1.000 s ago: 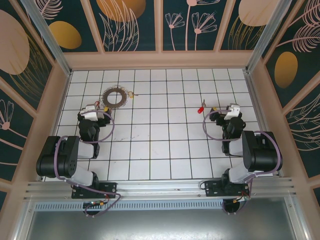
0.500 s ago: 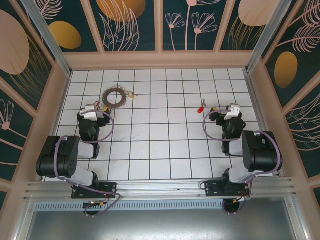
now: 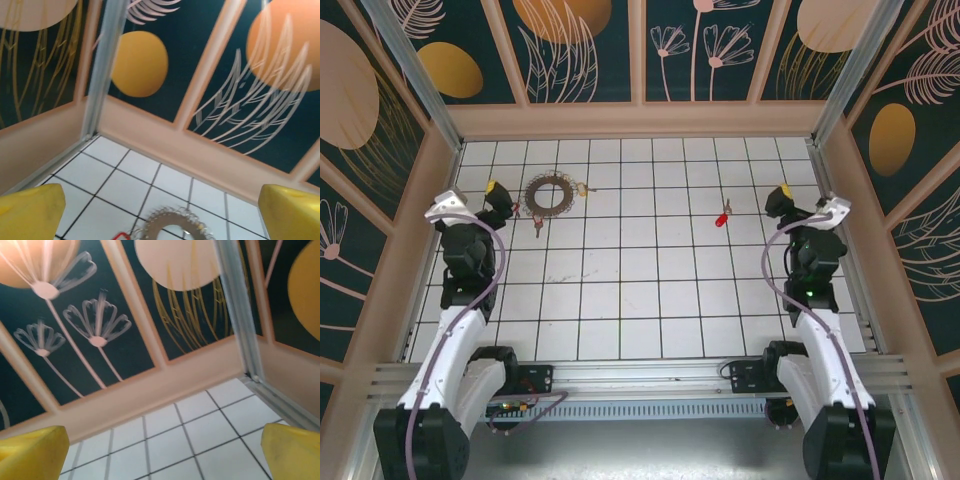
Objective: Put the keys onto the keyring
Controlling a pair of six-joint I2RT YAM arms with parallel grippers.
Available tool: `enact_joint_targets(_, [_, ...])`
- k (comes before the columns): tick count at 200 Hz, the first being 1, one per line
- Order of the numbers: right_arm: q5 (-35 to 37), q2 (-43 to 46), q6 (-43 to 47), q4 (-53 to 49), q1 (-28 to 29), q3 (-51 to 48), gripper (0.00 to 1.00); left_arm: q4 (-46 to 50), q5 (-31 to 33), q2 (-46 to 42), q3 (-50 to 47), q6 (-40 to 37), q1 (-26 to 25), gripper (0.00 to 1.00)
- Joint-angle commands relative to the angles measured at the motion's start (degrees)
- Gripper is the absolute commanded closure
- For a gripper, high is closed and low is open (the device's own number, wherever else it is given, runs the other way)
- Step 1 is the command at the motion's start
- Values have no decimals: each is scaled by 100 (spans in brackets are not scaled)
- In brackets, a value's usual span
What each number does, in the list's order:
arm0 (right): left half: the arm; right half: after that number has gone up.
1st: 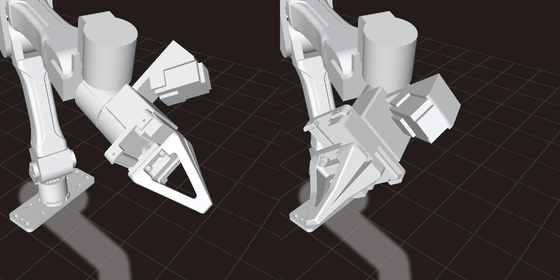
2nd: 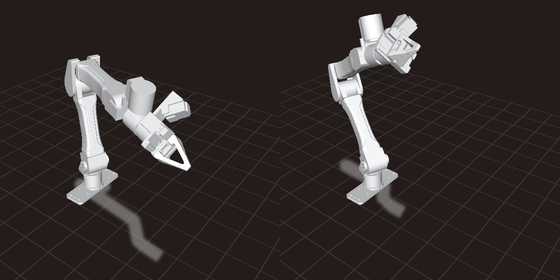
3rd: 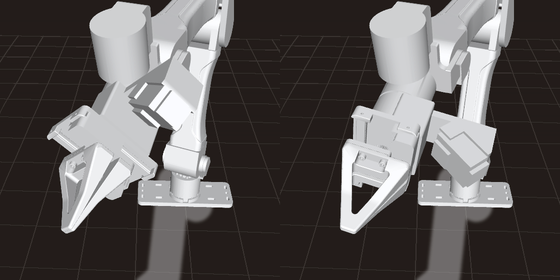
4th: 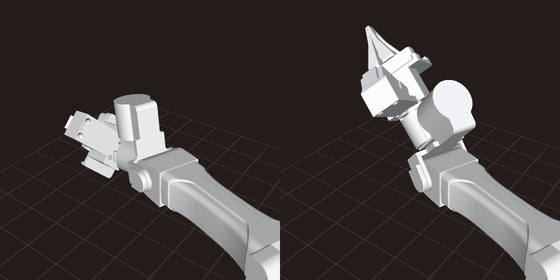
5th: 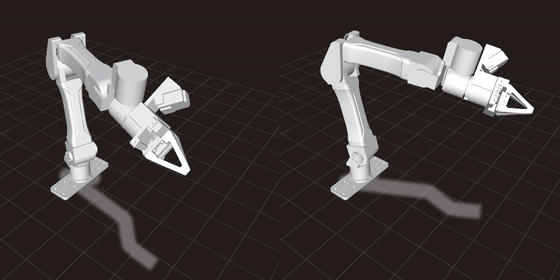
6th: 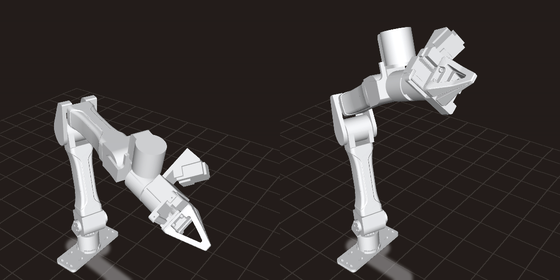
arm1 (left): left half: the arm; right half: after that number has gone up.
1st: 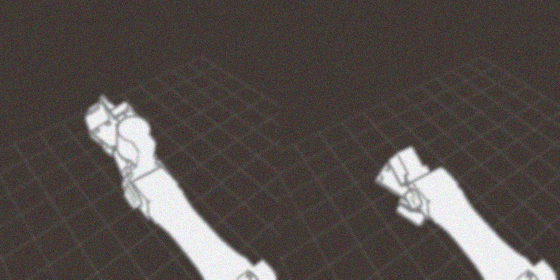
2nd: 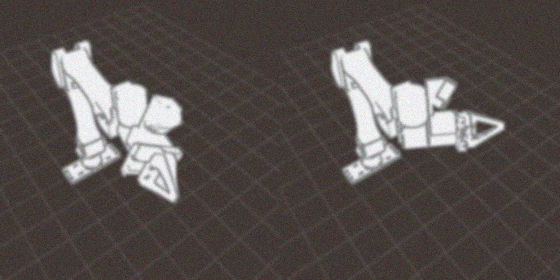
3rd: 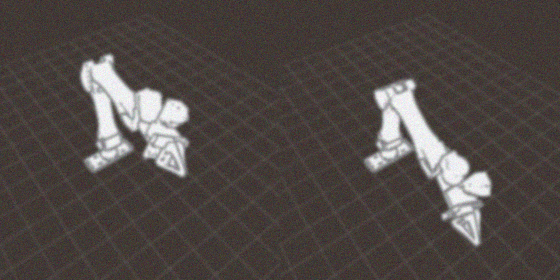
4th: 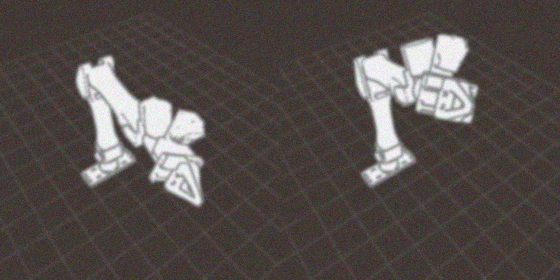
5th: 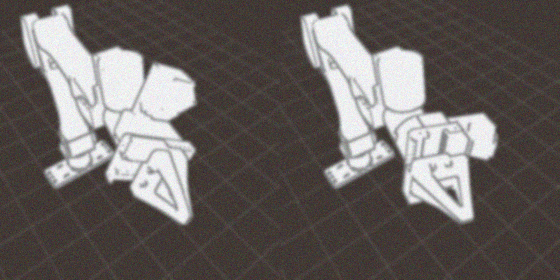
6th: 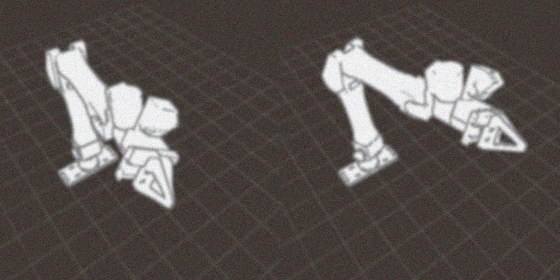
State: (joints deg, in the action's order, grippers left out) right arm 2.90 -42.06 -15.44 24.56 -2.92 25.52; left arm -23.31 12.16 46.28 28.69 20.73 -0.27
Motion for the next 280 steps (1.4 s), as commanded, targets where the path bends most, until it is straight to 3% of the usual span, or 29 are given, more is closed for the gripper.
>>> enact_joint_targets(1, [-614, -103, -298, -2349, -25, 543, 1, 883, -1673, 251, 317, -288, 10, 1])
enact_joint_targets(22, [-825, -367, -267, -2965, 8, 865, 1, 1628, -2357, 1279, 1020, -68, 10, 1])
enact_joint_targets(70, [-1179, -650, -398, -2933, 390, 834, 1, 2396, -3466, 4072, 2664, -86, -32, 1])
enact_joint_targets(111, [-677, -1035, -550, -3132, 942, 1064, 1, 3346, -3033, 6013, 4439, -711, -471, 1])
enact_joint_targets(155, [-538, -1089, -670, -3176, 1236, 1059, 1, 3519, -2714, 7200, 5255, -885, -588, 1])
enact_joint_targets(196, [-409, -1050, -706, -3379, 1252, 1124, 1, 3038, -3072, 7051, 4402, -550, -818, 1])
enact_joint_targets(216, [-779, -1124, -621, -3235, 1251, 1080, 1, 2695, -3350, 6726, 3809, -438, -1069, 1])
enact_joint_targets(245, [-1056, -1420, -753, -3029, 1313, 1154, 1, 2103, -3608, 6100, 2895, 356, -1434, 1])
enact_joint_targets(280, [-933, -1764, -918, -2888, 1422, 1281, 1, 1454, -3592, 5418, 1983, 1820, -2357, 1])
